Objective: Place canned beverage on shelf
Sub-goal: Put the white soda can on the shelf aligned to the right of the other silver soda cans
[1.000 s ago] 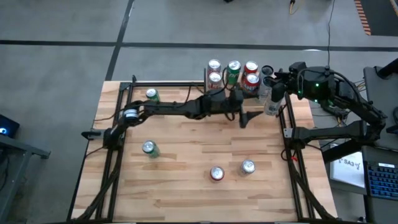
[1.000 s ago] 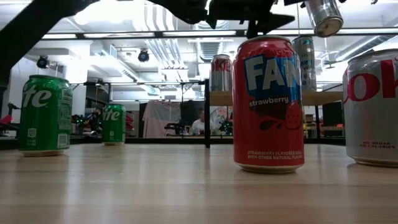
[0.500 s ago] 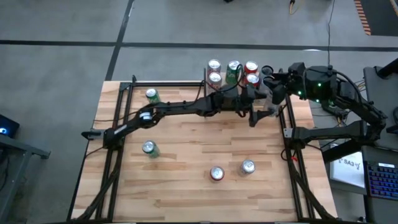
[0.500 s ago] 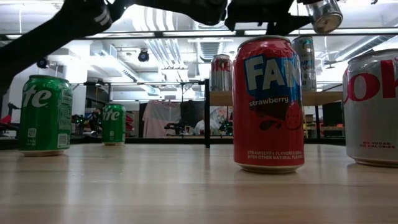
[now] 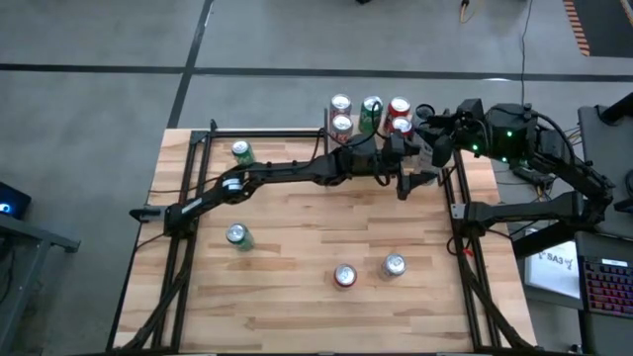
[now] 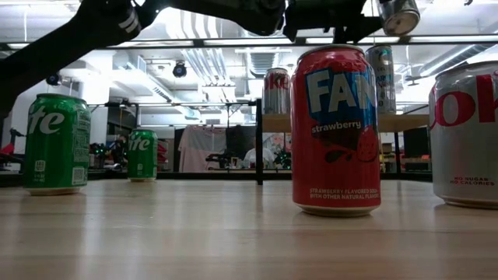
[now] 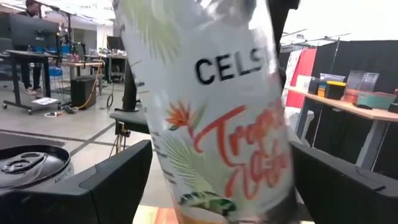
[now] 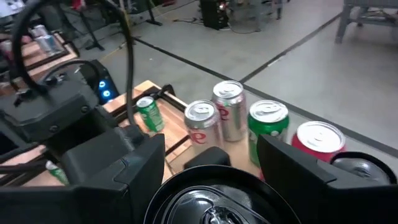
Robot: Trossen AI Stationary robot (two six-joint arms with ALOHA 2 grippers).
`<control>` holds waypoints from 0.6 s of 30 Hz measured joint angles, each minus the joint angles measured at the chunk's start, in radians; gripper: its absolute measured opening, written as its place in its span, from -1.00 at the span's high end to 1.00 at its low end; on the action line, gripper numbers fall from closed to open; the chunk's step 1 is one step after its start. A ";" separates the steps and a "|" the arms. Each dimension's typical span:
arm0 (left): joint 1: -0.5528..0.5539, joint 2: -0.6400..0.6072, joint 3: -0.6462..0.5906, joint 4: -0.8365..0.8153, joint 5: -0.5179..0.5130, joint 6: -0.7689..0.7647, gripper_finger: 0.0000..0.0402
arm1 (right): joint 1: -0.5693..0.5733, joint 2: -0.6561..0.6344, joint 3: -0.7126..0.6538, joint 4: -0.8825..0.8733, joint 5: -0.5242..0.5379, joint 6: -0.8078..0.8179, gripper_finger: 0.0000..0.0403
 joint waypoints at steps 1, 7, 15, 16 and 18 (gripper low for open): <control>0.000 0.000 0.000 -0.001 0.000 0.003 -0.75 | 0.000 0.002 0.000 0.004 -0.011 0.000 -0.15; -0.002 0.000 0.000 -0.001 0.003 0.020 -0.65 | 0.000 0.036 -0.005 0.061 -0.082 -0.011 -0.15; -0.006 0.000 -0.001 -0.031 -0.014 0.021 -0.11 | 0.000 0.065 -0.005 0.071 -0.102 -0.052 -0.19; -0.006 -0.001 -0.001 -0.032 -0.015 0.034 -0.11 | 0.000 0.065 -0.005 0.078 -0.109 -0.039 -0.22; -0.009 -0.001 -0.001 -0.039 -0.003 0.056 -0.11 | 0.000 0.061 -0.005 0.099 -0.127 -0.037 -0.31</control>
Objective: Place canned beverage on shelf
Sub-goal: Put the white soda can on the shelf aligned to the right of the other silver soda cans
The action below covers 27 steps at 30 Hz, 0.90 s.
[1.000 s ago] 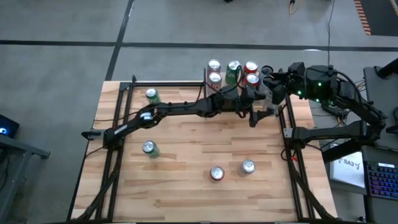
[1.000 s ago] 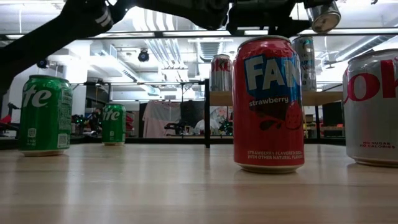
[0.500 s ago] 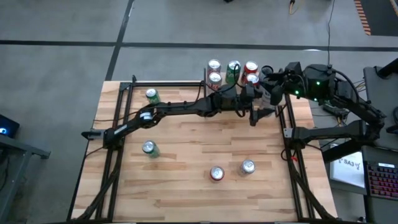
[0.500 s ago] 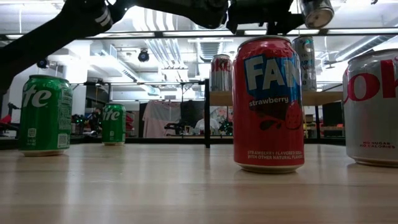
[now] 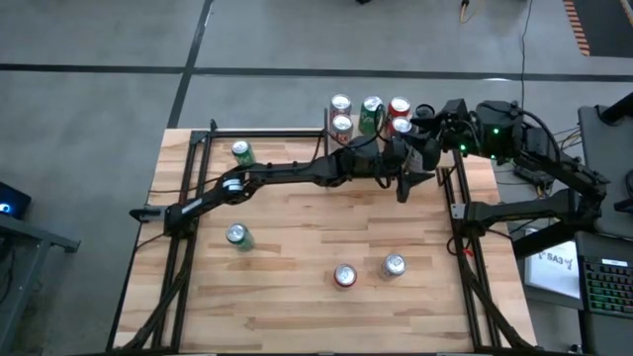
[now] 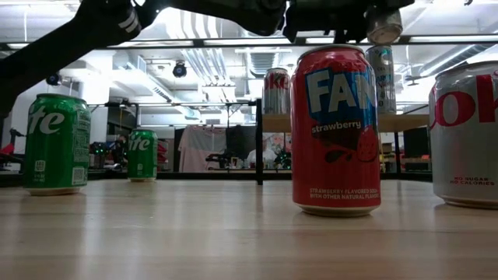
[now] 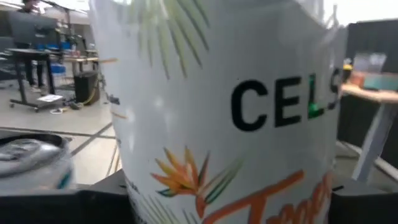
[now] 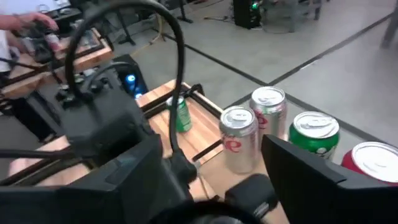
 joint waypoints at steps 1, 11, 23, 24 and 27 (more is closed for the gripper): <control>-0.001 0.000 -0.001 -0.006 0.009 0.008 -0.11 | 0.000 -0.005 0.000 -0.001 -0.010 0.000 -0.35; -0.047 -0.052 -0.001 -0.159 -0.141 0.184 -0.11 | 0.000 -0.097 0.000 0.014 -0.027 -0.004 -0.60; -0.142 -0.087 -0.002 -0.349 -0.647 0.461 -0.11 | 0.069 -0.121 0.001 0.015 -0.234 -0.093 -0.52; -0.143 -0.092 -0.002 -0.381 -0.648 0.460 -0.11 | 0.077 -0.121 0.001 0.016 -0.234 -0.098 -0.52; -0.143 -0.111 -0.004 -0.464 -0.647 0.439 -0.11 | 0.090 -0.118 0.001 0.013 -0.232 -0.122 -0.52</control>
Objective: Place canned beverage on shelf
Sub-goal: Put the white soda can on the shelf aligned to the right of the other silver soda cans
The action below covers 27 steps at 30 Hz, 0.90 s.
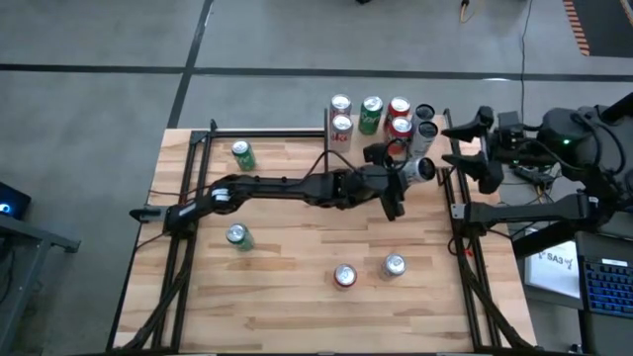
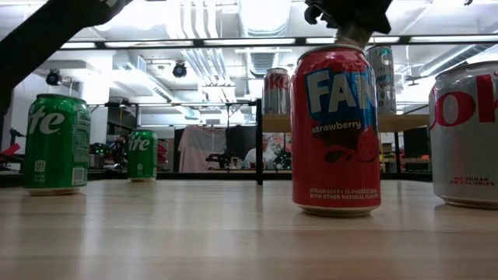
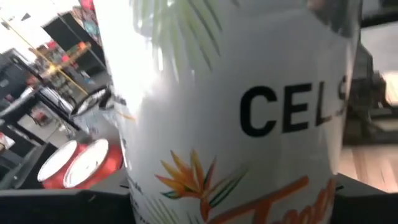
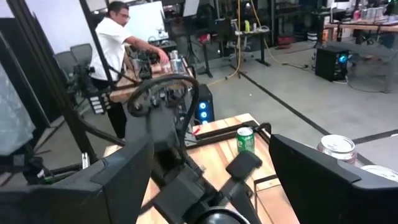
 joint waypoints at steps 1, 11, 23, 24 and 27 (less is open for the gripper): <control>0.000 -0.008 -0.001 -0.021 0.002 -0.004 -0.11 | 0.002 0.000 0.000 -0.001 0.003 -0.001 -0.52; -0.008 -0.183 -0.176 -0.030 0.121 -0.027 -0.11 | 0.002 0.017 -0.026 -0.004 0.007 -0.062 -0.51; -0.030 -0.557 -0.954 0.717 -0.080 -0.083 -0.11 | 0.082 0.134 -0.099 0.166 0.053 -0.172 -0.51; -0.033 -0.572 -0.993 0.766 -0.111 -0.074 -0.11 | 0.092 0.155 -0.099 0.180 0.071 -0.176 -0.51; -0.038 -0.602 -1.091 0.868 -0.170 -0.063 -0.11 | 0.132 0.222 -0.099 0.231 0.141 -0.192 -0.51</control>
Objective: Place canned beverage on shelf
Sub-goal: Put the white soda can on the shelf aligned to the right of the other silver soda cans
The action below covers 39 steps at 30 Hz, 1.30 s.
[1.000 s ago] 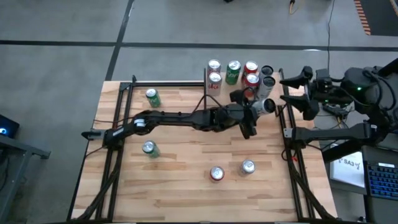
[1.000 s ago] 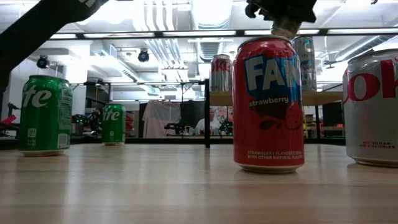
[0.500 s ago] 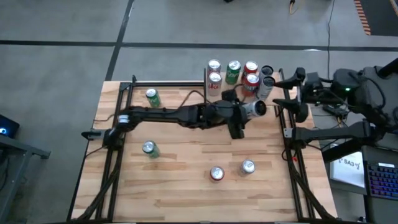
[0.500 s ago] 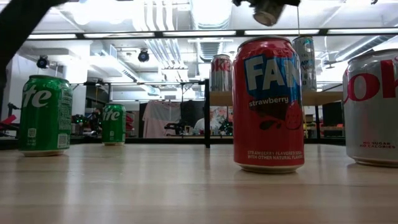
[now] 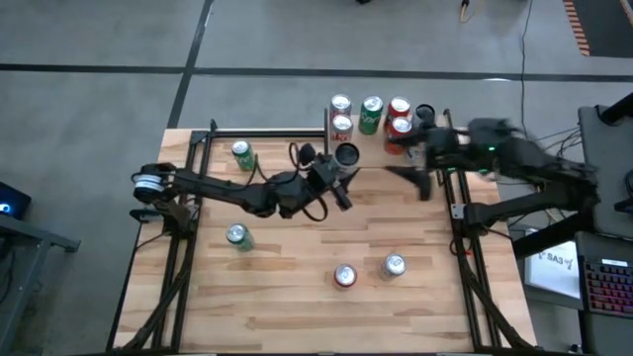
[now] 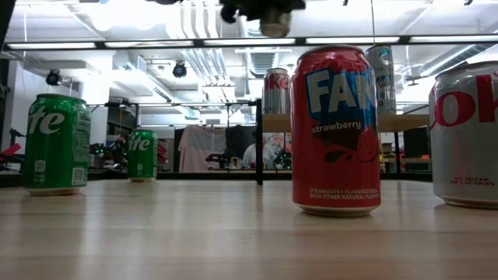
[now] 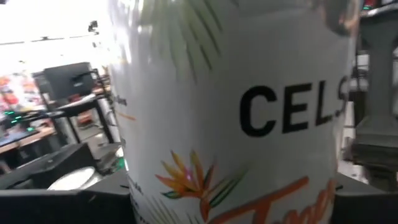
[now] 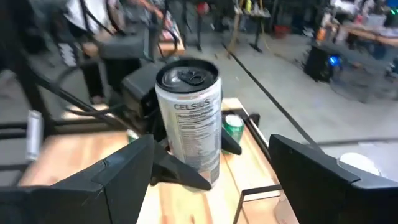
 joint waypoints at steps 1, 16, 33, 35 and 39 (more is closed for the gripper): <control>-0.002 -0.006 -0.029 0.032 -0.021 0.001 -0.11 | 0.016 0.024 0.000 0.018 0.031 -0.001 -0.51; -0.013 -0.066 -0.191 0.147 -0.101 0.016 -0.11 | 0.178 0.281 0.011 0.214 0.389 0.035 -0.51; -0.040 -0.066 -0.189 0.157 -0.098 -0.033 -0.11 | 0.178 0.350 0.015 0.474 0.409 -0.065 -0.51; -0.048 -0.066 -0.189 0.157 -0.098 -0.033 -0.11 | 0.178 0.365 0.015 0.507 0.418 -0.095 -0.51; -0.062 -0.065 -0.189 0.150 -0.093 -0.027 -0.11 | 0.179 0.378 0.015 0.536 0.415 -0.121 -0.45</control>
